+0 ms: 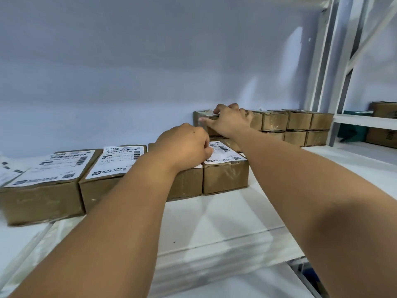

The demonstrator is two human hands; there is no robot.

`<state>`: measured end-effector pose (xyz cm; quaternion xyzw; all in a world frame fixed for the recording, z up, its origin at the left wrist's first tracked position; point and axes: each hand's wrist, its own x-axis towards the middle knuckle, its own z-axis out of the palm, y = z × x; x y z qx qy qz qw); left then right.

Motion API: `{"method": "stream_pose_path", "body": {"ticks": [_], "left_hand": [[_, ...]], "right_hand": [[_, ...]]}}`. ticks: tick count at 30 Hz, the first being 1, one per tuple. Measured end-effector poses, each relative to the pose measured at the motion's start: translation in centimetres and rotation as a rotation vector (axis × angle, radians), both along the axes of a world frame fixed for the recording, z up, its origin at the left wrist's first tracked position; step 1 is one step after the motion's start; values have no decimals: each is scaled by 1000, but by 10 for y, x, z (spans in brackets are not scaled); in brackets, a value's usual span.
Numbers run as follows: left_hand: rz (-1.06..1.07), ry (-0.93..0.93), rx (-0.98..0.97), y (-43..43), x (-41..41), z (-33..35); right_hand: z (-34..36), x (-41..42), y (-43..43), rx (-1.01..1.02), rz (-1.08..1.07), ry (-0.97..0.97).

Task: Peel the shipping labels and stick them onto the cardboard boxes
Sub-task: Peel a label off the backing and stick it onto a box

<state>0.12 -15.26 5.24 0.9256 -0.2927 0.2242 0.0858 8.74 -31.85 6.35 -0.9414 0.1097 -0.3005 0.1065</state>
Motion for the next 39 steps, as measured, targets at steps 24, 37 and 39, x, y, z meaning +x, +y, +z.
{"method": "stream_pose_path", "body": {"ticks": [24, 37, 39], "left_hand": [[-12, 22, -8, 0, -2, -1], [74, -155, 93, -3, -8, 5], [61, -193, 52, -5, -13, 7]], "right_hand": [[-11, -43, 2, 159, 101, -61], [-16, -83, -8, 398, 235, -331], [-20, -97, -11, 399, 203, -436]]}}
